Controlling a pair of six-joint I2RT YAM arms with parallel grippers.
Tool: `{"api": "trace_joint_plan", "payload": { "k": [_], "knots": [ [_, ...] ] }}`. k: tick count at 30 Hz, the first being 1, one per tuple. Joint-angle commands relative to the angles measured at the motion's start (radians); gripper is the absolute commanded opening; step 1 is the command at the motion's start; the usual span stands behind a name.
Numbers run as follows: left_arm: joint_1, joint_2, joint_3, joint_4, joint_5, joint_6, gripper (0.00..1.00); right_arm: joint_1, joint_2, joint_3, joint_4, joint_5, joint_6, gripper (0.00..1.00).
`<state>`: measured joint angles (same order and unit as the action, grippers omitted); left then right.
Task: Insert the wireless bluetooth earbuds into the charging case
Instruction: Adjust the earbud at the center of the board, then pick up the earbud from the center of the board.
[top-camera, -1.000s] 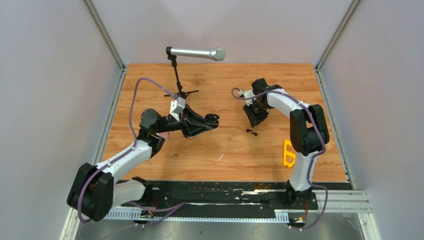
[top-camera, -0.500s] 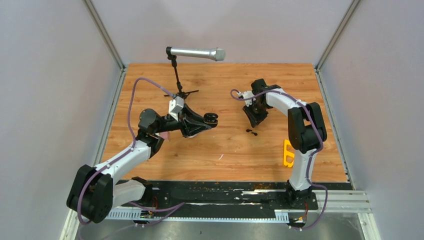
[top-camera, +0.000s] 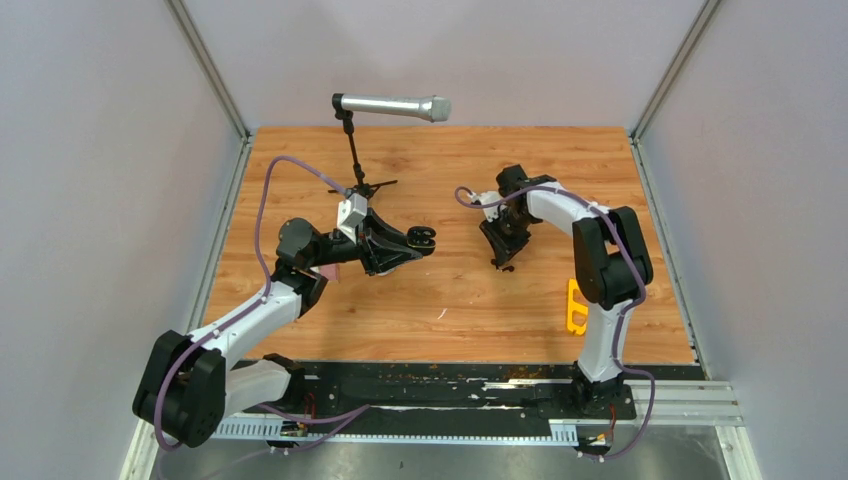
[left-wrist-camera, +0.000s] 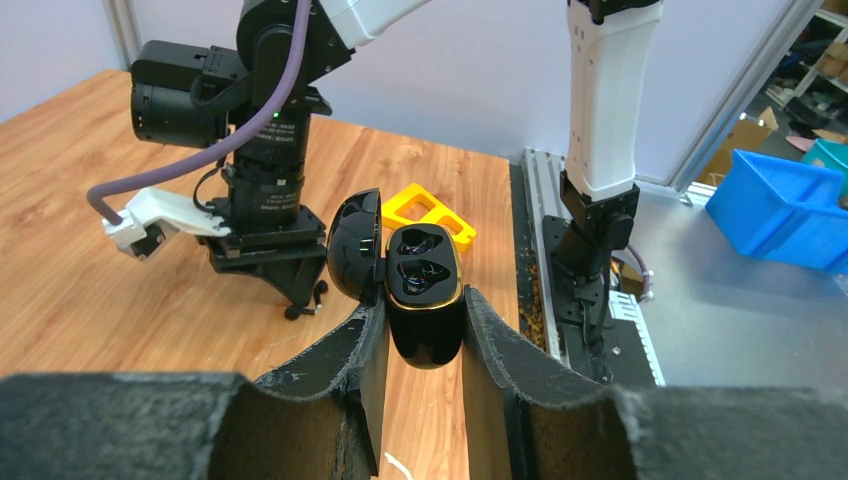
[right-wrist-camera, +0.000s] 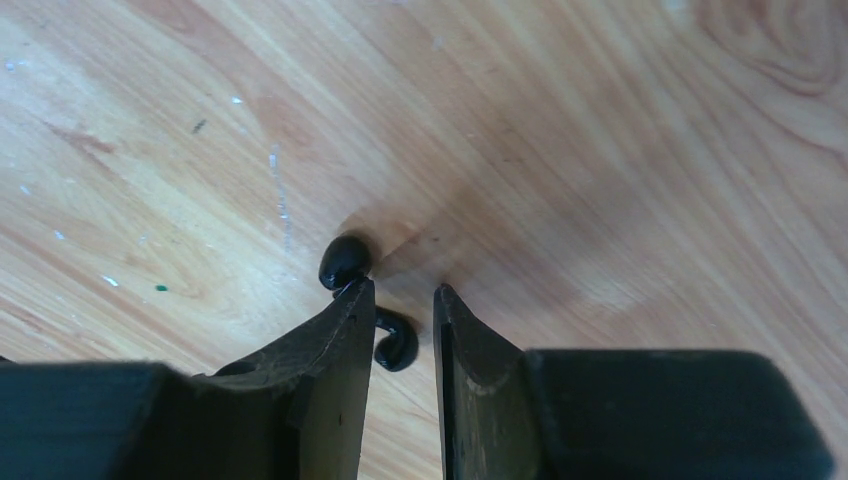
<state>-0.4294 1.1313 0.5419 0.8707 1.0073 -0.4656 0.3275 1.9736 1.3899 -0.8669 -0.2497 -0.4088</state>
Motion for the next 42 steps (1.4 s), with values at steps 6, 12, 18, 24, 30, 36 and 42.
{"api": "trace_joint_plan", "payload": {
  "k": [6,12,18,24,30,36,42],
  "knots": [
    [0.004,-0.02,0.0,0.012,-0.014,0.015,0.0,0.038,-0.063,-0.008,-0.003,-0.043,0.037,0.29],
    [0.004,-0.021,0.0,0.008,-0.011,0.016,0.0,0.026,-0.09,0.007,-0.027,-0.099,-0.065,0.31],
    [0.005,-0.012,0.002,0.008,-0.014,0.015,0.0,0.008,-0.116,0.059,-0.03,-0.208,-0.037,0.34],
    [0.004,-0.006,0.006,0.006,-0.015,0.014,0.0,0.043,-0.086,0.066,-0.024,-0.102,0.014,0.38],
    [0.005,-0.009,0.006,-0.001,-0.015,0.016,0.0,0.072,-0.064,0.052,-0.018,-0.007,0.046,0.34],
    [0.005,-0.01,0.002,-0.006,-0.018,0.02,0.0,0.094,-0.026,0.077,-0.018,0.061,0.071,0.35],
    [0.006,-0.016,-0.002,-0.008,-0.02,0.022,0.0,0.109,0.011,0.088,-0.022,0.089,0.11,0.37]
  ]
}}
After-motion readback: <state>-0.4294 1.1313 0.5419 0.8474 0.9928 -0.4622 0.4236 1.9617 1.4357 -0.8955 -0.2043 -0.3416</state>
